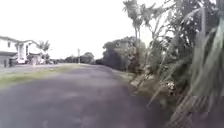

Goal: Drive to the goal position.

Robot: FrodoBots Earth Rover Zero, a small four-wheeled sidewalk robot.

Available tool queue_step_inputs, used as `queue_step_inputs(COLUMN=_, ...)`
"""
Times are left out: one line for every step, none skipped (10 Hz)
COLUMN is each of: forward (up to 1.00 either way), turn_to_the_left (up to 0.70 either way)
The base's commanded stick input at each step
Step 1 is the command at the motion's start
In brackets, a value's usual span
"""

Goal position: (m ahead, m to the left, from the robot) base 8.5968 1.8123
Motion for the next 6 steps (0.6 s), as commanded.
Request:
queue_step_inputs(forward=0.70, turn_to_the_left=0.02)
queue_step_inputs(forward=0.70, turn_to_the_left=0.02)
queue_step_inputs(forward=0.70, turn_to_the_left=0.02)
queue_step_inputs(forward=0.70, turn_to_the_left=0.02)
queue_step_inputs(forward=0.70, turn_to_the_left=0.02)
queue_step_inputs(forward=0.70, turn_to_the_left=0.02)
